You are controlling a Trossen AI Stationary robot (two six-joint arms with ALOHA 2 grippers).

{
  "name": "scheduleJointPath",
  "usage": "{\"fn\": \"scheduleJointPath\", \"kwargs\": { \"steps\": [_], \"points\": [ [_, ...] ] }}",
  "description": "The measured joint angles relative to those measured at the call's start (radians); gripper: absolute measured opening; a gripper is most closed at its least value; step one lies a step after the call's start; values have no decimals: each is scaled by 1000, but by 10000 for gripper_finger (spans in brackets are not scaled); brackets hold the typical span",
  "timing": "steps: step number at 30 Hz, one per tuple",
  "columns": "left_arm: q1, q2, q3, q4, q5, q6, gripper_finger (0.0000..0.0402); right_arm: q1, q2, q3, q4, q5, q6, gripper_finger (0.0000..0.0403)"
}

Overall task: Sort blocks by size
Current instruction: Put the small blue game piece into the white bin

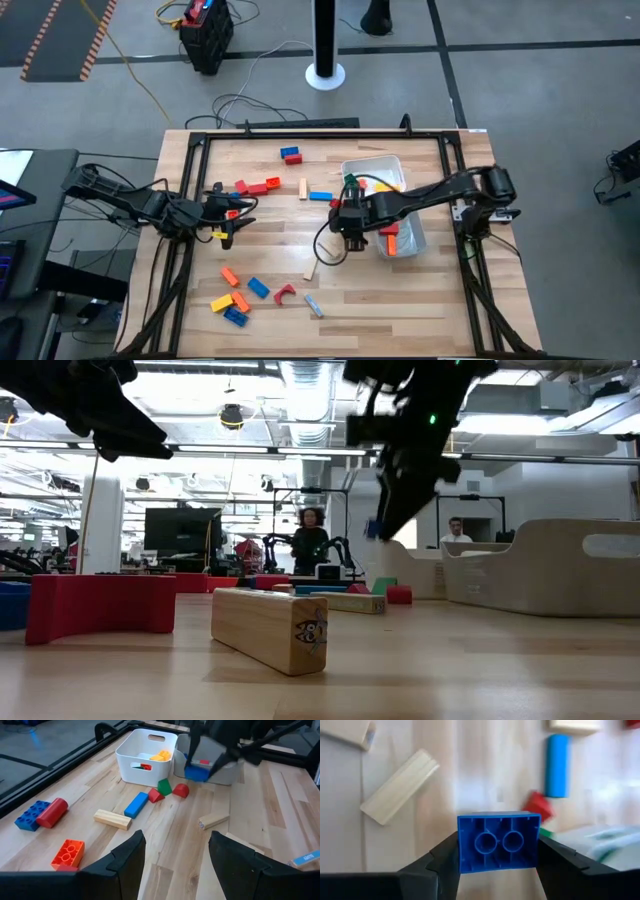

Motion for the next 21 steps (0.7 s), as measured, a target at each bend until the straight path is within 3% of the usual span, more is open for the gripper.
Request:
{"fn": "scheduleJointPath", "kwargs": {
  "steps": [8,21],
  "points": [
    [0,0,0,-3,0,-11,208,-62,-138,0,-133,190,62,235],
    [0,0,0,-5,0,-11,208,-244,-116,0,-157,187,158,255]
  ]
}}
